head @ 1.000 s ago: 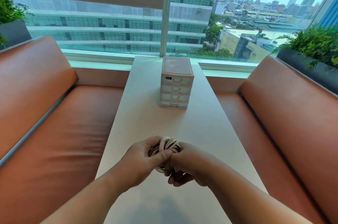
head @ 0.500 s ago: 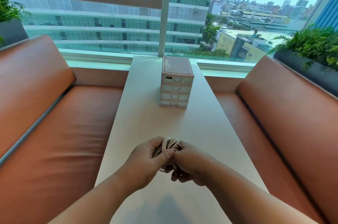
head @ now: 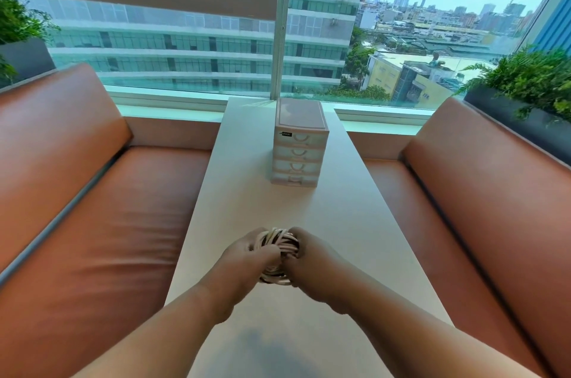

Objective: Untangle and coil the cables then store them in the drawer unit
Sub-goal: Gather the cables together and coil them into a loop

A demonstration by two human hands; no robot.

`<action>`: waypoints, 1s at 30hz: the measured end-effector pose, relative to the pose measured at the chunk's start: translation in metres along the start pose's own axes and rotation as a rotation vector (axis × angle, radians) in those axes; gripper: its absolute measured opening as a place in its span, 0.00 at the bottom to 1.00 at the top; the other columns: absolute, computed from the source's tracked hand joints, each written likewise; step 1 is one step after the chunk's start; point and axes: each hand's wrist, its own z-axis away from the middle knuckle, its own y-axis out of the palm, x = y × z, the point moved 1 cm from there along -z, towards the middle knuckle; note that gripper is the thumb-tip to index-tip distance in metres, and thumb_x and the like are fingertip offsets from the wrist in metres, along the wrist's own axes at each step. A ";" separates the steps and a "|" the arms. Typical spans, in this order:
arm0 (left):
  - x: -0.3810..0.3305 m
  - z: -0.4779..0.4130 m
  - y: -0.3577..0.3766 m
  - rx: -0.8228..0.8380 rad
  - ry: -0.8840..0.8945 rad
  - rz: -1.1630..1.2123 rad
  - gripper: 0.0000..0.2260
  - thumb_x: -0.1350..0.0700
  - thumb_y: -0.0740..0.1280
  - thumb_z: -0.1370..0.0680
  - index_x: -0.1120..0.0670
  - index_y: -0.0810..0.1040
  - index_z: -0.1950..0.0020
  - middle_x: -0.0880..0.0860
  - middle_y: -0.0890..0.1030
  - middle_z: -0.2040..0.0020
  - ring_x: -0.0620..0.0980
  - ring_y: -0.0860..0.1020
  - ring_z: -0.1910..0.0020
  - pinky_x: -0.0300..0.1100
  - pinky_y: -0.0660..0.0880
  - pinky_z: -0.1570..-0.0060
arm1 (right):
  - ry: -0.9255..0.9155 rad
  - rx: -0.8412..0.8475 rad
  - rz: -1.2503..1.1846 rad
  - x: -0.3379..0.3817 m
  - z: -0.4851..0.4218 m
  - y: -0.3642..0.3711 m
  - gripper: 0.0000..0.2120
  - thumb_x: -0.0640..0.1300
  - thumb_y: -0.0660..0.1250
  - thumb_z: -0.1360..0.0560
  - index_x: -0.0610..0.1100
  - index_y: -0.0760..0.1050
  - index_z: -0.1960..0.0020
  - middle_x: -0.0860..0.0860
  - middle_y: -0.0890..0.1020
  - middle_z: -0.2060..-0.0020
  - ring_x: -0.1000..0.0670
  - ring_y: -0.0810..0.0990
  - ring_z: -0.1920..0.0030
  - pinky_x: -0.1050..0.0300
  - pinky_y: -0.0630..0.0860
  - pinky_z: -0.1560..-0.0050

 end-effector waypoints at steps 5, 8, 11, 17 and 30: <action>-0.009 0.001 -0.001 0.069 -0.059 -0.031 0.19 0.52 0.62 0.36 0.53 0.80 0.47 0.55 0.83 0.55 0.48 0.77 0.58 0.45 0.69 0.54 | -0.185 -0.032 0.063 0.004 0.004 -0.017 0.07 0.39 0.62 0.28 0.49 0.71 0.52 0.50 0.78 0.61 0.50 0.74 0.64 0.52 0.73 0.62; -0.016 0.002 -0.006 0.167 -0.127 -0.069 0.20 0.51 0.61 0.36 0.56 0.80 0.48 0.58 0.84 0.57 0.52 0.79 0.61 0.45 0.66 0.59 | -0.247 0.029 0.189 0.004 0.007 -0.027 0.10 0.39 0.60 0.25 0.50 0.70 0.47 0.49 0.80 0.56 0.47 0.79 0.58 0.46 0.78 0.56; -0.021 0.004 -0.012 0.343 -0.184 -0.124 0.19 0.52 0.62 0.36 0.55 0.81 0.49 0.58 0.85 0.54 0.55 0.80 0.59 0.43 0.67 0.61 | -0.269 0.121 0.288 0.004 0.011 -0.029 0.11 0.40 0.60 0.24 0.49 0.68 0.43 0.47 0.81 0.53 0.47 0.80 0.55 0.43 0.78 0.51; -0.021 0.012 -0.015 0.391 -0.114 -0.138 0.14 0.51 0.66 0.38 0.51 0.84 0.56 0.56 0.83 0.60 0.52 0.76 0.63 0.45 0.65 0.62 | -0.382 0.240 0.437 0.012 0.023 -0.040 0.10 0.44 0.60 0.21 0.47 0.66 0.40 0.49 0.81 0.59 0.48 0.78 0.56 0.47 0.76 0.53; -0.019 0.012 -0.004 -0.016 0.147 -0.014 0.28 0.38 0.72 0.37 0.46 0.76 0.40 0.45 0.83 0.47 0.40 0.79 0.50 0.39 0.72 0.51 | 0.002 0.083 -0.379 0.016 0.016 -0.034 0.03 0.39 0.60 0.22 0.45 0.67 0.54 0.48 0.69 0.71 0.54 0.64 0.78 0.62 0.59 0.75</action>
